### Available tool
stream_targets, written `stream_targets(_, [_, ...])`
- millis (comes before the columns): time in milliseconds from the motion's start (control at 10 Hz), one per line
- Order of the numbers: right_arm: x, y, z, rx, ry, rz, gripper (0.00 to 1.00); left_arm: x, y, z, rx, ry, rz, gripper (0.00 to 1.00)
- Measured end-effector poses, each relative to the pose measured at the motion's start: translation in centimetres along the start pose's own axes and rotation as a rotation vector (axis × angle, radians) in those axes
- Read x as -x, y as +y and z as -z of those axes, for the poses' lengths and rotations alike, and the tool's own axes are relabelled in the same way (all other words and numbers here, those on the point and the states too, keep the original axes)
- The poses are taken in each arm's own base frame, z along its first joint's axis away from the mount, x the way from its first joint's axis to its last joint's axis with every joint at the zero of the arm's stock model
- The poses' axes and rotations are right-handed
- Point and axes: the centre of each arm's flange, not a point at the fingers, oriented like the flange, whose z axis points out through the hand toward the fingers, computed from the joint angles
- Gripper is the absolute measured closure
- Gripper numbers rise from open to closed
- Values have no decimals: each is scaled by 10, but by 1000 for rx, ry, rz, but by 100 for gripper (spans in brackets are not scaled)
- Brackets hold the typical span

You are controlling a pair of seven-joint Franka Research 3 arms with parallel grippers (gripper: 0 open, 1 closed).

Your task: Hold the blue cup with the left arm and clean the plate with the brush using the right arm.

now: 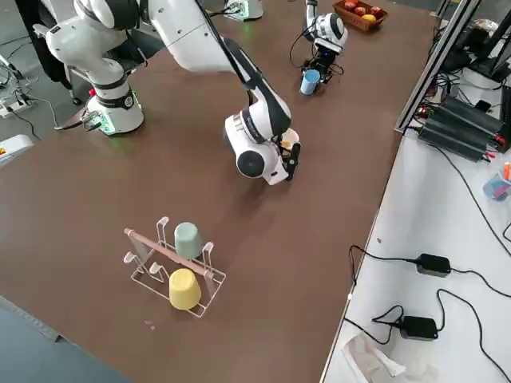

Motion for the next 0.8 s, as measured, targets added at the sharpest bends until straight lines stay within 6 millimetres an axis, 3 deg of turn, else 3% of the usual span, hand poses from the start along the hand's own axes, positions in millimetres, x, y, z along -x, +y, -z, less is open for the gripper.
stream_targets(300, [-1,-1,1,1,2,2,72,0,1,-1,2,0,-11,31])
stream_targets(800, [-1,-1,2,1,3,2,78,0,3,-4,8,0,-12,31])
